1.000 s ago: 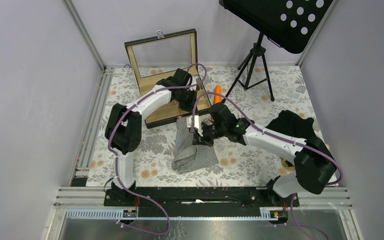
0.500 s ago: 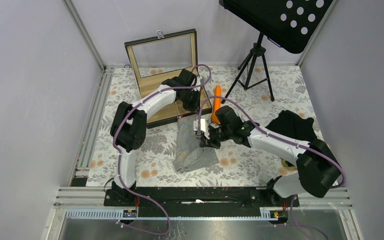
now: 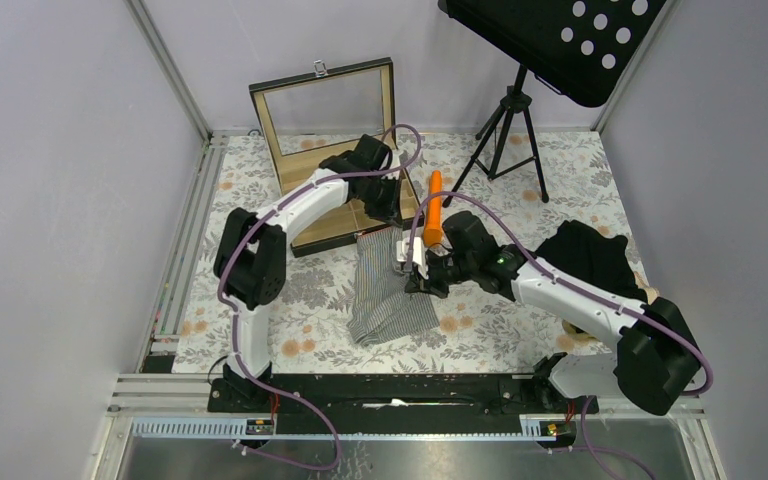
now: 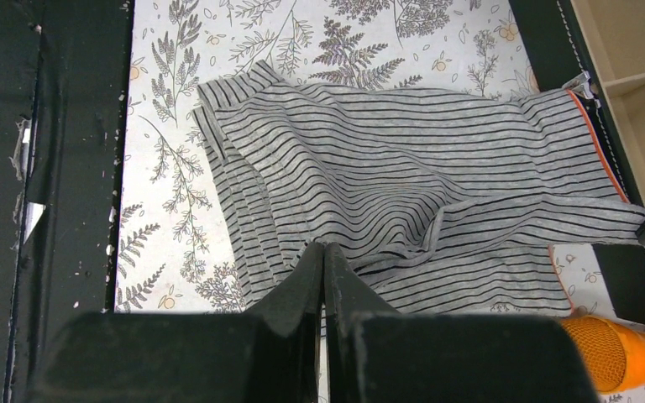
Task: Roll the underwear
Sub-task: Fold the underwear at the center of the board.
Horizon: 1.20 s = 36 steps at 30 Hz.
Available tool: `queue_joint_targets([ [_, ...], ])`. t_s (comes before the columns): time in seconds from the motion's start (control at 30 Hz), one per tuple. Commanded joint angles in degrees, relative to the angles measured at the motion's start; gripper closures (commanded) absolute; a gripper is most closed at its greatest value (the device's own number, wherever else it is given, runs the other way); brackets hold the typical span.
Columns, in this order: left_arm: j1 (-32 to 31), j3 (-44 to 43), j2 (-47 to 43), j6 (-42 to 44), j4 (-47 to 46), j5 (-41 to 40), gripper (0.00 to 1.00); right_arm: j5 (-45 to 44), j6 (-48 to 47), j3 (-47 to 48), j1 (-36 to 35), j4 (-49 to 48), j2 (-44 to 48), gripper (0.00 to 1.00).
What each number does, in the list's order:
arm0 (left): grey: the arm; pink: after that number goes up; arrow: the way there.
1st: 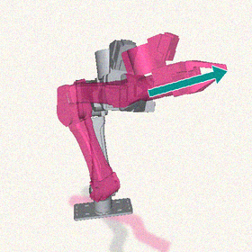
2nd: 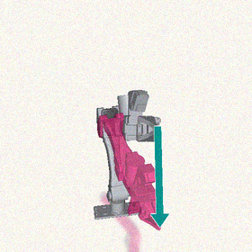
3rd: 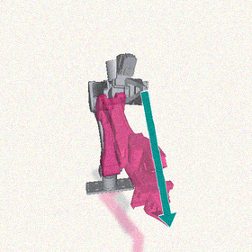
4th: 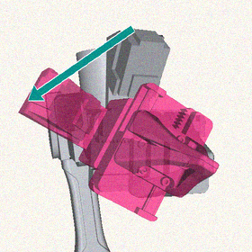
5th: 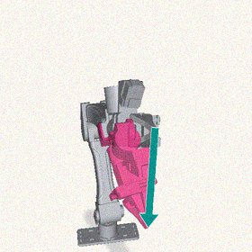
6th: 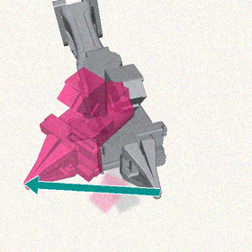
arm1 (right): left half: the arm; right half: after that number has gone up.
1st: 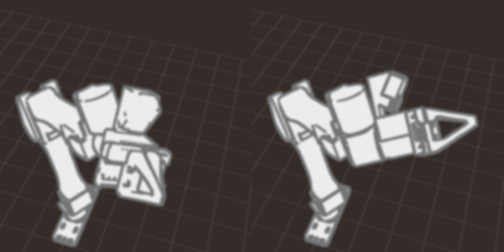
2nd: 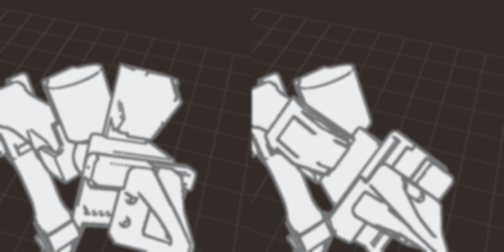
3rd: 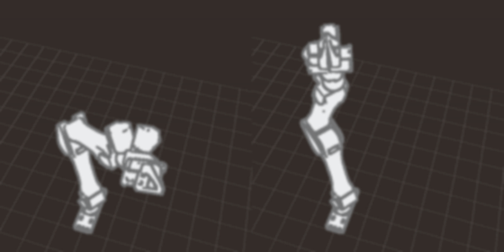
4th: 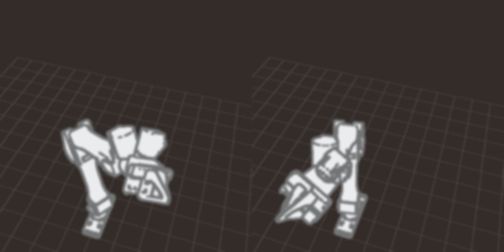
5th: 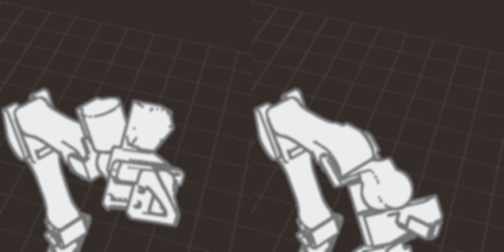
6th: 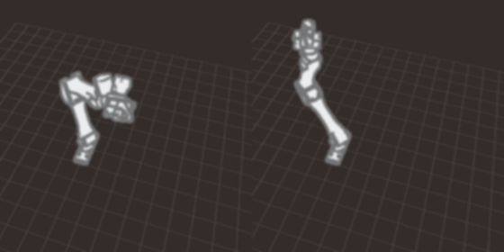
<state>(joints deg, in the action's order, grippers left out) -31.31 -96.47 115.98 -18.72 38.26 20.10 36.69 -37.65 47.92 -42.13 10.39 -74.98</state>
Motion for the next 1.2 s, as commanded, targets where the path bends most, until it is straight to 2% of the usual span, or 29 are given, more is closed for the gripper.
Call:
queue_joint_targets([
  [0.0,-0.24,0.06,-3.45,-0.79,-0.17,0.90,1.00,0.49,0.37,0.34,0.43,1.77,2.09,1.00],
  [0.37,-1.07,-3.55,4.06,-1.37,-2.44,3.76,1.00,-2.59,-1.88,-3.81,0.45,2.44,2.72,1.00],
  [0.7,-1.54,-3.47,7.06,-2.19,-4.16,5.46,1.00,-3.63,-1.33,-6.66,0.48,-0.07,1.48,1.00],
  [1.17,-2.60,-5.40,9.46,-2.29,-4.86,3.56,1.00,-6.29,-3.36,-8.84,1.05,-0.58,-0.85,1.00],
])
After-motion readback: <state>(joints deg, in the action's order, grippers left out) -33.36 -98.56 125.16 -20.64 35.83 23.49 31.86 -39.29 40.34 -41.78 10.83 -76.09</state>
